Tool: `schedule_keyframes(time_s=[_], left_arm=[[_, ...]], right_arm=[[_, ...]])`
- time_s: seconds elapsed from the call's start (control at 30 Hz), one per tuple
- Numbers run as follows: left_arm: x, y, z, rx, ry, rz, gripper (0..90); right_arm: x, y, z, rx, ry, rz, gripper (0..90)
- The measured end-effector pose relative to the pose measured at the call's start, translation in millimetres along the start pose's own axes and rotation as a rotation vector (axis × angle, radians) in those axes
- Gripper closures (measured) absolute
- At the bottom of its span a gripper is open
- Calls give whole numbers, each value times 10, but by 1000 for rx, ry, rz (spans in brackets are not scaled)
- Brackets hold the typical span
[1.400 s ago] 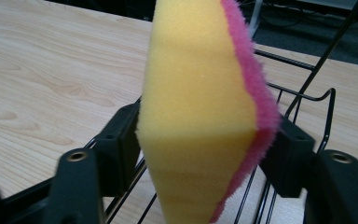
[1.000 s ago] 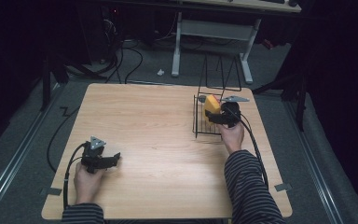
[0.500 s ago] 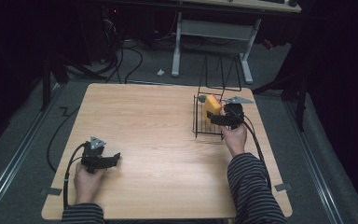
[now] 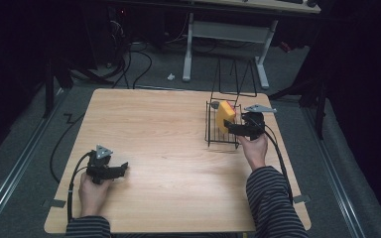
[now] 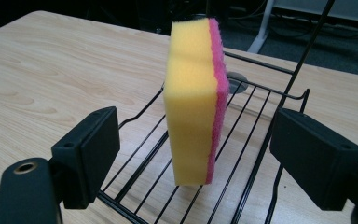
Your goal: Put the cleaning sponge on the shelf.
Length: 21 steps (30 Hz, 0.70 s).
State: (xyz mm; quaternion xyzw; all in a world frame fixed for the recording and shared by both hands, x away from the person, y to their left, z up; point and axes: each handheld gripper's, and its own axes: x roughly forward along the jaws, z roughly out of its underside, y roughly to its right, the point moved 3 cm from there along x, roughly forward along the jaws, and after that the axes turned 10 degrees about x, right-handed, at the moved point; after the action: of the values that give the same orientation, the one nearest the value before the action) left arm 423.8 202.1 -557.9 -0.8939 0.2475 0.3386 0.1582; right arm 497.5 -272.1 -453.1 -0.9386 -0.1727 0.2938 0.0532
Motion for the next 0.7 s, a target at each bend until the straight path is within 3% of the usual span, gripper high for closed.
schedule_keyframes(time_s=[0.4,0.7], left_arm=[[0,0,0,0,0,0,172],[0,1,0,0,0,0,172]], right_arm=[[-234,-13,-44,-3,37,-4,201],[-399,58,-34,8,59,-5,206]])
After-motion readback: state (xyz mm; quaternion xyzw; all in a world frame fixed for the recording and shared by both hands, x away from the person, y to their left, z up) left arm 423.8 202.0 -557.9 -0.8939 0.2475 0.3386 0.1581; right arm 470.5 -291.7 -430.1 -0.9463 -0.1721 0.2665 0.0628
